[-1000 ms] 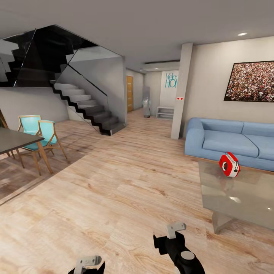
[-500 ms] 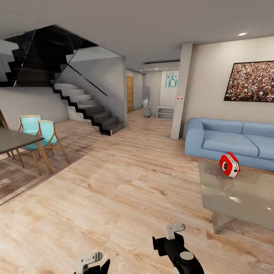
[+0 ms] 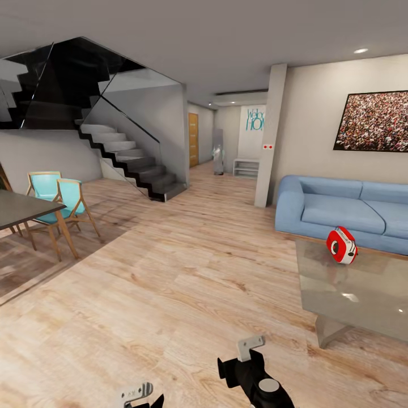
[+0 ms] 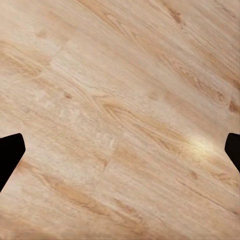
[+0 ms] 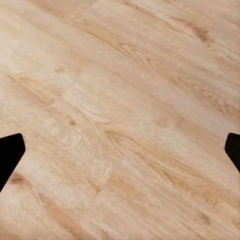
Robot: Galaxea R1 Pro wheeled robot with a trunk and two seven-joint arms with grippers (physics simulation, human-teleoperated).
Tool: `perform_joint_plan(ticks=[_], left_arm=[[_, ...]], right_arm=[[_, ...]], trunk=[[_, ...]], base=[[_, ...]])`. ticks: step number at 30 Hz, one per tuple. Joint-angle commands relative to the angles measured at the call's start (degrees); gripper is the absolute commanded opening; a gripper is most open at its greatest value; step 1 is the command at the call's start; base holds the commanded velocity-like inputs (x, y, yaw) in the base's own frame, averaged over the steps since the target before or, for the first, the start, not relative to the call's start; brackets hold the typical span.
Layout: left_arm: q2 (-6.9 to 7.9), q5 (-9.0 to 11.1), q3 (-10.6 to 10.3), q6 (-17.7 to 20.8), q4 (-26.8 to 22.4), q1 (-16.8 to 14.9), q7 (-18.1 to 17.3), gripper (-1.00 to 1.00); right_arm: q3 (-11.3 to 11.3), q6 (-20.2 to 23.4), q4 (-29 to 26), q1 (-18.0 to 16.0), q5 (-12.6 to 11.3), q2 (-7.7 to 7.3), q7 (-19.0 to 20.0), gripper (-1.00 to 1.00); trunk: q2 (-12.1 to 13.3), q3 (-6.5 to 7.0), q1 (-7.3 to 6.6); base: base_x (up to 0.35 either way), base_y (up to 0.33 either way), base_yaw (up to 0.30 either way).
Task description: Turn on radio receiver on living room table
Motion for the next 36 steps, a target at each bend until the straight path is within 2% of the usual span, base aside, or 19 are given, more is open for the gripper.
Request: perform_joint_plan(ticks=[1, 12, 32, 36], left_arm=[[-0.07, -0.01, -0.02, 0.02, 0.04, 0.0, 0.0, 1.0], [-0.15, -0.05, -0.02, 0.25, 0.19, 0.02, 0.08, 1.0], [0.11, -0.03, -0.07, 0.47, 0.13, 0.0, 0.09, 1.0], [0.04, -0.02, -0.07, 0.51, 0.16, 0.0, 0.11, 1.0]], right_arm=[[0.09, 0.01, 0.01, 0.0, 0.0, 0.0, 0.0, 1.0], [0.32, 0.03, 0.11, 0.0, -0.09, 0.0, 0.0, 1.0], [0.32, 0.03, 0.82, 0.0, -0.11, -0.06, 0.0, 1.0], [0.24, -0.2, 7.67, 0.0, -0.06, -0.26, 0.08, 1.0]], trunk=[[0.0, 0.0, 0.0], [0.0, 0.0, 0.0], [0.0, 0.0, 0.0], [0.0, 0.0, 0.0]], base=[[0.0, 0.0, 0.0], [0.181, 0.0, 0.0], [0.01, 0.0, 0.0], [0.0, 0.0, 0.0]])
